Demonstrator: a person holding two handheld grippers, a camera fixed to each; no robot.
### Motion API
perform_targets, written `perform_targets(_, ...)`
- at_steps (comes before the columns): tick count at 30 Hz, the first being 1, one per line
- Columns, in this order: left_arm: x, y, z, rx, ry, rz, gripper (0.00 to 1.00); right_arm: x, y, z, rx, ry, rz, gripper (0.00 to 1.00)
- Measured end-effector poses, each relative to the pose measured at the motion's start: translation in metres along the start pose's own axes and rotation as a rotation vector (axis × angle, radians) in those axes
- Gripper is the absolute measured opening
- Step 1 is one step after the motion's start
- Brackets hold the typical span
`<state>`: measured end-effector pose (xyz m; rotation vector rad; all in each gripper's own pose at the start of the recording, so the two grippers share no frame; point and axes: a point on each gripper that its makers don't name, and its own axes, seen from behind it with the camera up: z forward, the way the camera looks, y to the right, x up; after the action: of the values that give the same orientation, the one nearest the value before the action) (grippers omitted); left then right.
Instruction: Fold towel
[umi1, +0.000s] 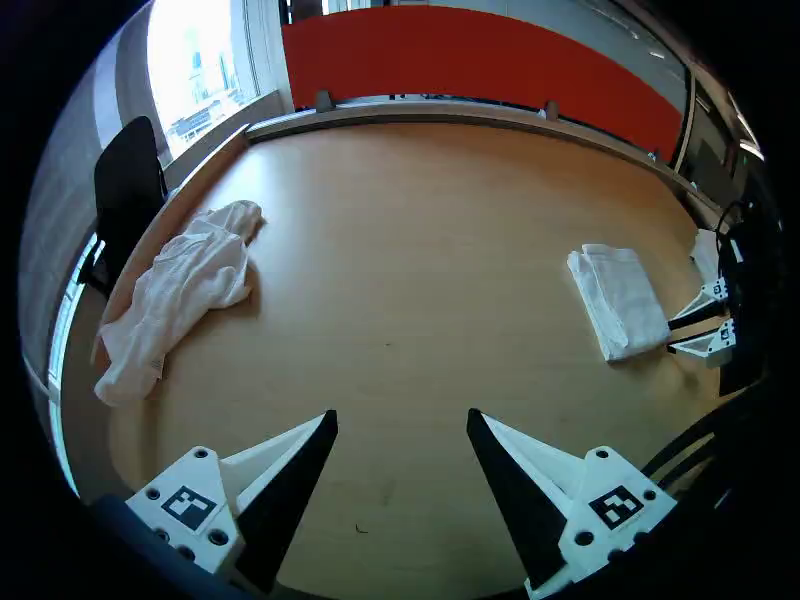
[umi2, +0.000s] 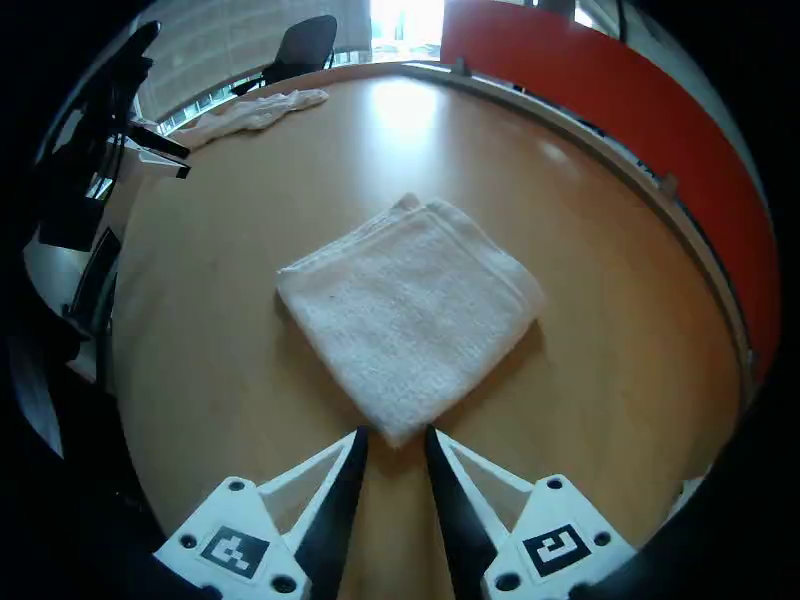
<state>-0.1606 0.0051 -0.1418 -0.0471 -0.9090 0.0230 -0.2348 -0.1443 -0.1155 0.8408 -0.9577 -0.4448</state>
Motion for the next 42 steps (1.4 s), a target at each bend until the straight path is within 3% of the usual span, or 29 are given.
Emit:
perform_targets(9, 0.000, 0.000, 0.000, 0.002, -0.001, 0.000, 0.96, -0.001, 0.000, 0.006, -0.001, -0.003, 0.003, 0.31)
perform_targets(20, 0.000, -0.001, 0.000, 0.002, 0.000, -0.001, 0.96, -0.002, 0.000, 0.007, 0.000, 0.001, 0.015, 0.05)
perform_targets(30, -0.001, -0.001, 0.000, 0.001, -0.001, 0.000, 0.96, -0.002, 0.002, 0.003, -0.006, 0.011, 0.023, 0.04)
perform_targets(42, 0.000, 0.000, 0.000, -0.005, 0.004, -0.001, 0.96, 0.031, 0.008, -0.011, -0.029, 0.076, -0.015, 0.04)
